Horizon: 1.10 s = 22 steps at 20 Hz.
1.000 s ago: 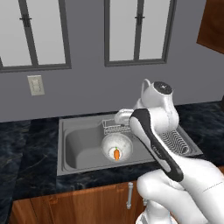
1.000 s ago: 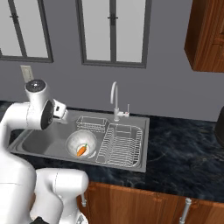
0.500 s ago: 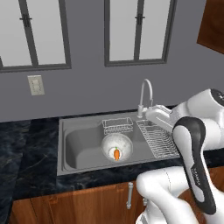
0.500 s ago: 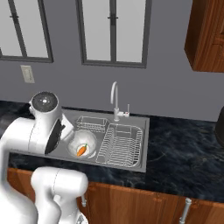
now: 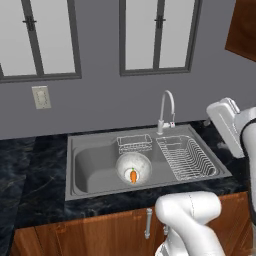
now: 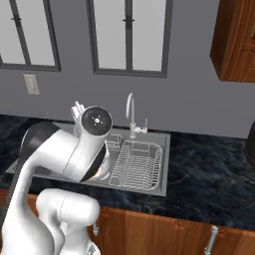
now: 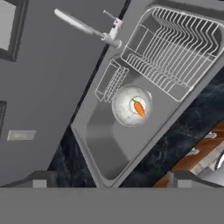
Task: Pick the carrot from the cabinet and place it in the bowl. Then pick the bowl and place it in the sink. Then turn on the sink facuet.
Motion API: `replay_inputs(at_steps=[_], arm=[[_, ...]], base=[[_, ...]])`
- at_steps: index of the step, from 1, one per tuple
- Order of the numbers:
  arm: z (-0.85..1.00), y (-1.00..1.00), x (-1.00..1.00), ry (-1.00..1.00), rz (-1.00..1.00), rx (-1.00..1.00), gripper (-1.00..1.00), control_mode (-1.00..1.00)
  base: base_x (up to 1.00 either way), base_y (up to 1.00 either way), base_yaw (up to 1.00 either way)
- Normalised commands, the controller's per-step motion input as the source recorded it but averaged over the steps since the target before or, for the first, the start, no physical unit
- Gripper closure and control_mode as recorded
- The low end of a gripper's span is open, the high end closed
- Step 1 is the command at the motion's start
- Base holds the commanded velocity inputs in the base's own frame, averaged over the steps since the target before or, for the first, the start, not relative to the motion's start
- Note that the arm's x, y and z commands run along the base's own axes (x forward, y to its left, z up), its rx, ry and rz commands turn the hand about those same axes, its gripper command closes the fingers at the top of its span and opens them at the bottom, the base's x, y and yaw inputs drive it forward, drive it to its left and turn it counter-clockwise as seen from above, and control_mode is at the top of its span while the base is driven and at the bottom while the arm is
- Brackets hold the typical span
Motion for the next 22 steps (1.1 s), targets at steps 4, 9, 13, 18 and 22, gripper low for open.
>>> replay_inputs(at_steps=[4,9,13,18,22], arm=[[0.00,-0.73,0.44,0.17,-0.20,0.50,-1.00,-1.00],[0.00,-0.34,0.90,0.27,-0.17,0.53,-1.00,-1.00],[-0.16,-0.03,0.91,0.35,-0.16,0.55,-1.00,-1.00],[-0.58,-0.06,0.68,0.37,-0.13,0.45,-1.00,-1.00],[-0.62,-0.21,0.61,0.24,-0.09,0.37,-1.00,-1.00]], base=[[0.00,0.00,0.00],[0.00,0.00,0.00],[0.00,0.00,0.00],[0.00,0.00,0.00],[0.00,0.00,0.00]])
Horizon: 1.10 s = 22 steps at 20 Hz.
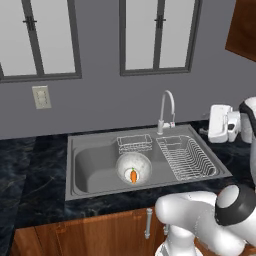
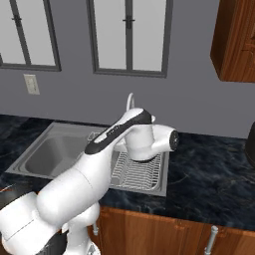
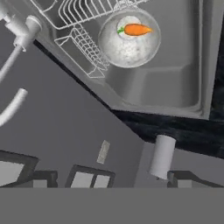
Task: Pick the carrot from the cabinet and place it in the bowl. Then pick the bowl and place it in the sink. Then turn on the sink facuet.
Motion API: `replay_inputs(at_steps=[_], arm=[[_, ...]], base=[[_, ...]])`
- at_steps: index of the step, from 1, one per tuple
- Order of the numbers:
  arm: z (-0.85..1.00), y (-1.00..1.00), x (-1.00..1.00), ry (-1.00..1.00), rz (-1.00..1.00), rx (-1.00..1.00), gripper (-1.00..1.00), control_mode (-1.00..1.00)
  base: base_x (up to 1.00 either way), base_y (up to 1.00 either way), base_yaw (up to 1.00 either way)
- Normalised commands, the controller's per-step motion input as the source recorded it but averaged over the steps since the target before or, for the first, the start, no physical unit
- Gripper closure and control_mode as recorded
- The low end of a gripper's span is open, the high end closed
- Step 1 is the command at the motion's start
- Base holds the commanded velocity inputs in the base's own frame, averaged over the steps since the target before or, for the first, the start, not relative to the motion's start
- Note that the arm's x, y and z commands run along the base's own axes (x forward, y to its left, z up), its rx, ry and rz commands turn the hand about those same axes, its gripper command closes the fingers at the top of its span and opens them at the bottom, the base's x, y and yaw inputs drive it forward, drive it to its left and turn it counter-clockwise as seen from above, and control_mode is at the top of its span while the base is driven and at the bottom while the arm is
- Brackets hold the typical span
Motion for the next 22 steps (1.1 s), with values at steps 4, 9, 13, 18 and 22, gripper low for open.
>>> replay_inputs(at_steps=[4,9,13,18,22], arm=[[-0.31,-0.14,0.73,0.12,-0.08,0.31,-1.00,-1.00],[-0.17,0.00,0.86,0.11,-0.09,0.23,-1.00,-1.00],[-0.42,-0.06,0.51,0.05,-0.07,0.21,-1.00,-1.00],[-0.31,-0.27,0.31,0.00,-0.02,0.20,-1.00,-1.00],[-0.04,-0.11,0.48,0.00,0.00,0.12,-1.00,-1.00]], base=[[0.00,0.00,0.00],[0.00,0.00,0.00],[0.00,0.00,0.00],[0.00,0.00,0.00],[0.00,0.00,0.00]])
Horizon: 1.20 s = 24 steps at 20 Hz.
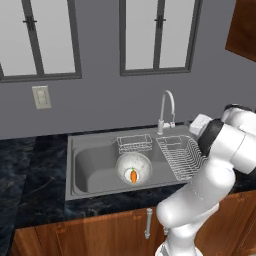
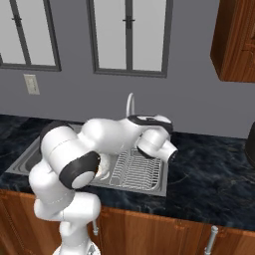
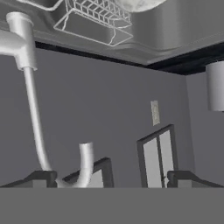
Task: Pick the carrot from the cabinet and place it in the bowl. Then pick the bowl and place it in the sink. Then turn on the sink facuet.
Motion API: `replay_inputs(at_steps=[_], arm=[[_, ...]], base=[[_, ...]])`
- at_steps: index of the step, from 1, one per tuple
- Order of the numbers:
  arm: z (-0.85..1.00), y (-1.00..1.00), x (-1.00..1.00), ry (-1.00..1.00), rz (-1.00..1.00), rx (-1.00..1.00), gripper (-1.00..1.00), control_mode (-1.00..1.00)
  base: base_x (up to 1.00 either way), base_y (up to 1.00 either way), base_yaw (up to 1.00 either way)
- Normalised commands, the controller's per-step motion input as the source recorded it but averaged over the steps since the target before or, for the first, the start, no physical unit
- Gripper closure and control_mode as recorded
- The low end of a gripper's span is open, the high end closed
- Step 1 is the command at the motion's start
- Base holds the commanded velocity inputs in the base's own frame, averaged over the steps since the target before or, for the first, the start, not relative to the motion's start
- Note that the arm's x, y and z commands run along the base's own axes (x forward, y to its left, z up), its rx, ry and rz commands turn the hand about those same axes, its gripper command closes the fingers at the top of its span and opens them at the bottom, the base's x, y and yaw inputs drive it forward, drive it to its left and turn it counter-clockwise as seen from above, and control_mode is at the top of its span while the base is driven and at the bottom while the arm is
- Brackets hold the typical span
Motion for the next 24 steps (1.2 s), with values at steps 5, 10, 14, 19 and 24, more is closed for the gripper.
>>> replay_inputs(at_steps=[5,10,14,19,24], arm=[[-0.09,0.00,0.54,0.00,0.00,0.05,-1.00,-1.00],[-0.29,-0.01,0.36,0.00,0.00,0.03,-1.00,-1.00],[-0.25,-0.07,0.30,0.00,0.00,0.04,-1.00,-1.00],[-0.02,-0.06,0.41,0.01,0.00,0.06,-1.00,-1.00],[0.00,0.00,0.45,0.04,-0.02,0.03,-1.00,-1.00]], base=[[0.00,0.00,0.00],[0.00,0.00,0.00],[0.00,0.00,0.00],[0.00,0.00,0.00],[0.00,0.00,0.00]])
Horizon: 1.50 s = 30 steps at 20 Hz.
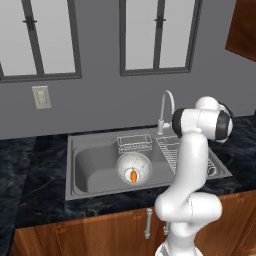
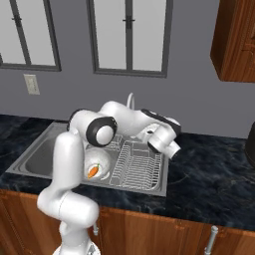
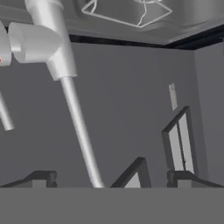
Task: Pick the carrot from the cabinet and place it in the bowl. Then pick the bowl and place it in the sink. Then turn on the sink facuet.
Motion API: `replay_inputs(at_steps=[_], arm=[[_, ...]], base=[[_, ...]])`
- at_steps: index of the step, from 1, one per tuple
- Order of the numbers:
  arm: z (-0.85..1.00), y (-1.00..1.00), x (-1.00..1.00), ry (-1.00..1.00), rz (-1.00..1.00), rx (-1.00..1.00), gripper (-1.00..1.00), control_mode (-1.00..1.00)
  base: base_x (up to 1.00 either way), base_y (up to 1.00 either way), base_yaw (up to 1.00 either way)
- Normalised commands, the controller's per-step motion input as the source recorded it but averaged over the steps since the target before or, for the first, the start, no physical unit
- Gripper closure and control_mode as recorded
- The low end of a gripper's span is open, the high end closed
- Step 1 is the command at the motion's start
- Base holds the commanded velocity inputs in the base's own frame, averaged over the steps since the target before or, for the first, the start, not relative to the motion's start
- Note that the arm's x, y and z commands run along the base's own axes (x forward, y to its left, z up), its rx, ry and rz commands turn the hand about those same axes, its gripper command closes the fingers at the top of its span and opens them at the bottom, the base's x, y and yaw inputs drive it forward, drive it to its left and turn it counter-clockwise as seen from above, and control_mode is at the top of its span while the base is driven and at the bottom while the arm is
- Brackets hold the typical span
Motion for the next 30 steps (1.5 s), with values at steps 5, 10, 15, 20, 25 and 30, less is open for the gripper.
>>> replay_inputs(at_steps=[5,10,15,20,25,30], arm=[[-0.08,0.00,0.41,0.06,-0.04,0.00,-1.00,-1.00],[-0.30,0.00,0.43,0.10,-0.04,0.00,-1.00,-1.00],[-0.25,0.00,0.38,0.08,-0.05,0.00,-1.00,-1.00],[-0.04,0.00,0.28,0.03,-0.06,0.00,-1.00,-1.00],[-0.05,0.00,0.25,0.00,-0.06,0.00,-1.00,-1.00],[-0.21,0.00,0.21,0.00,-0.05,0.00,-1.00,-1.00]], base=[[0.00,0.00,0.00],[0.00,0.00,0.00],[0.00,0.00,0.00],[0.00,0.00,0.00],[0.00,0.00,0.00],[0.00,0.00,0.00]])
